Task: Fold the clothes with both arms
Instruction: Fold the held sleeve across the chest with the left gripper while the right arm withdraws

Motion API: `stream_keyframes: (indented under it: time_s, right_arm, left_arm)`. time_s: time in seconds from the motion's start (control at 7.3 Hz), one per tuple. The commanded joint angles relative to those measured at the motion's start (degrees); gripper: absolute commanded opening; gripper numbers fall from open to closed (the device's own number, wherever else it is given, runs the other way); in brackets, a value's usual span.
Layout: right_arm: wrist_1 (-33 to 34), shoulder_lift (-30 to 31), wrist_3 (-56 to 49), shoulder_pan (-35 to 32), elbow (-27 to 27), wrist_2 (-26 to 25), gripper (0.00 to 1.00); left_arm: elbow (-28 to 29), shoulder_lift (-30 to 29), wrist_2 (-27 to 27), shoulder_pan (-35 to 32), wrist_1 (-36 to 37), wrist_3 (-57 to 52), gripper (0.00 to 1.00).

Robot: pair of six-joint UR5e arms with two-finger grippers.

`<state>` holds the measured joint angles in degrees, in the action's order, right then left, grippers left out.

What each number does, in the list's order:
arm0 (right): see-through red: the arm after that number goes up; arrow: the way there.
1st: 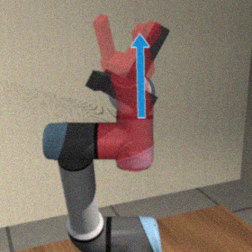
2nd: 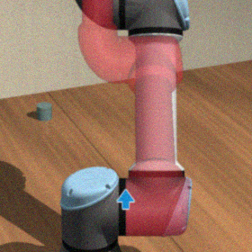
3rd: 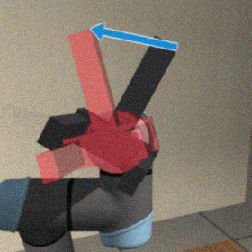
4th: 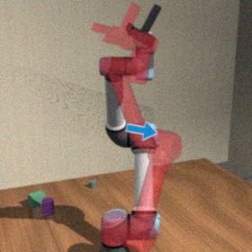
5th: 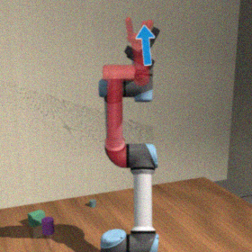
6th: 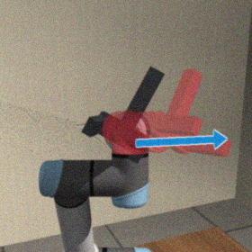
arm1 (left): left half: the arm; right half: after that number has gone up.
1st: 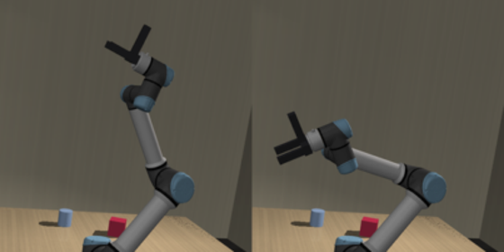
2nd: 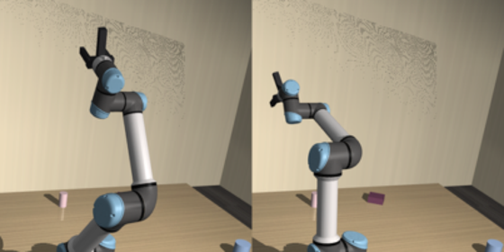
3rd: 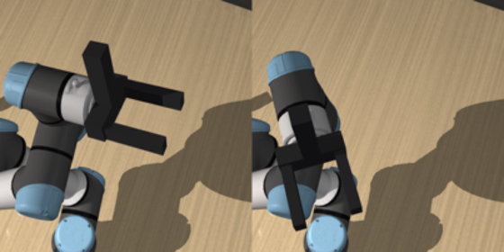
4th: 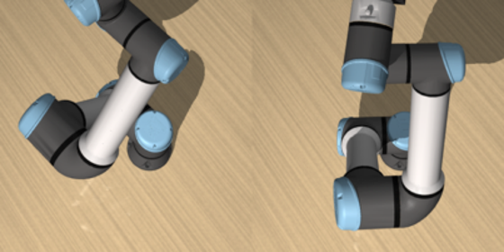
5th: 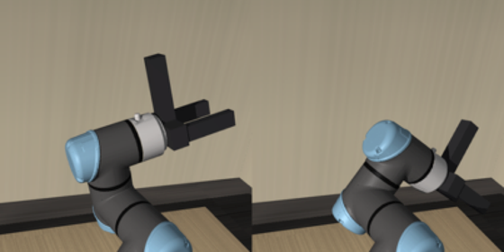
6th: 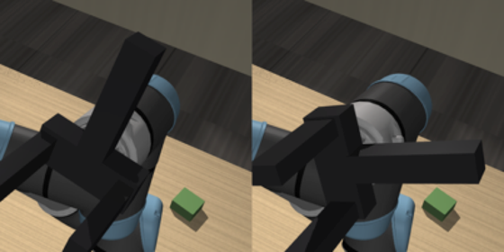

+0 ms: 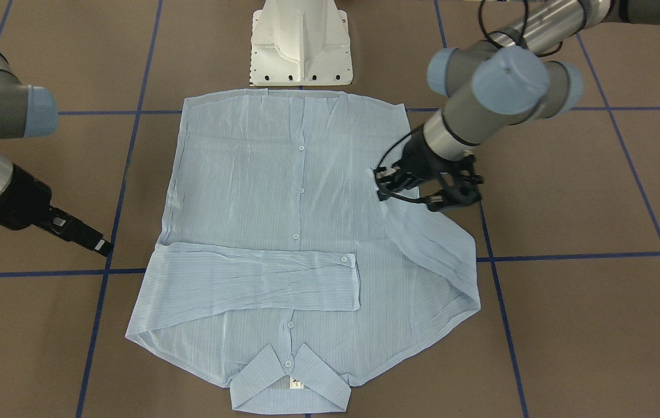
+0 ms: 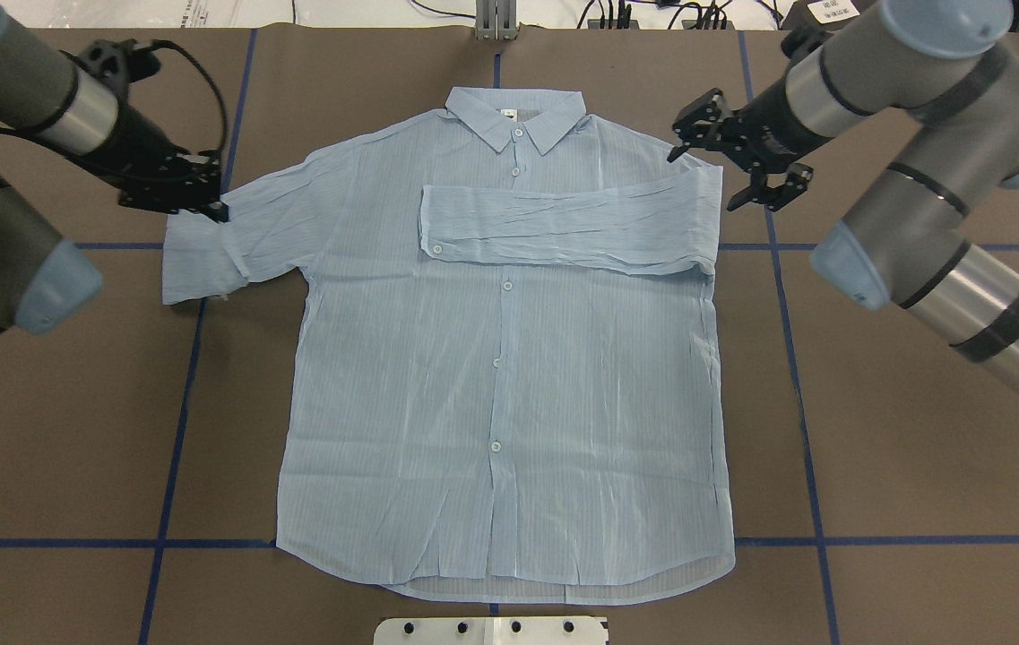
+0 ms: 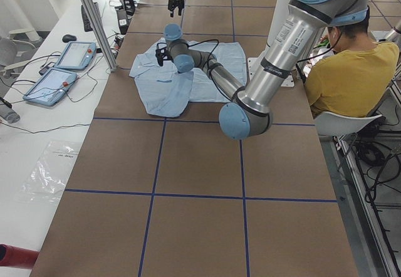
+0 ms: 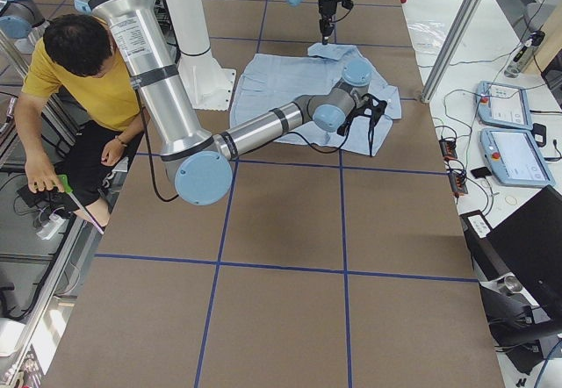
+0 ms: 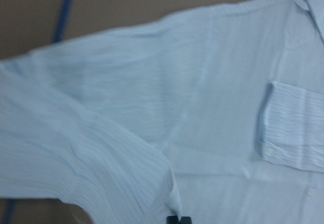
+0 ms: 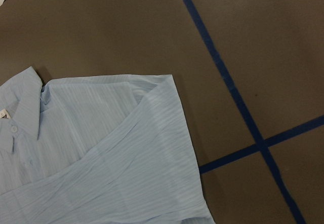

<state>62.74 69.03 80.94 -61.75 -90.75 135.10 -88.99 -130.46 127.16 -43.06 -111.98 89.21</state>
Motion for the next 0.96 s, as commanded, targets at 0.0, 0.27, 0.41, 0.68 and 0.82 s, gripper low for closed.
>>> stream_keyframes:
  time_s: [0.0, 0.27, 0.41, 0.68, 0.82]
  right_arm:
    - [0.01, 2.33, -2.81, -2.49, -0.13, 0.08, 0.99]
    - [0.01, 3.21, -2.81, -2.76, -0.56, -0.45, 1.0]
    - [-0.07, 3.83, -2.72, -2.5, -0.74, -1.67, 1.0]
    - [-0.16, 7.24, -1.84, 2.65, -3.45, -5.52, 1.0]
    - [-0.16, 11.35, 0.33, 8.69, -8.34, -11.2, 1.0]
  left_arm:
    - [19.62, -18.18, -6.82, 6.22, -8.46, 12.97, 0.0]
    - [22.89, -20.71, -9.11, 7.28, -12.73, 14.85, 0.23]
    - [22.81, -21.06, -10.34, 7.81, -13.52, 14.59, 0.99]
    - [19.58, -21.77, -11.14, 8.43, -15.19, 15.37, 1.0]
    - [16.33, -20.55, -11.06, 8.61, -14.59, 15.29, 1.0]
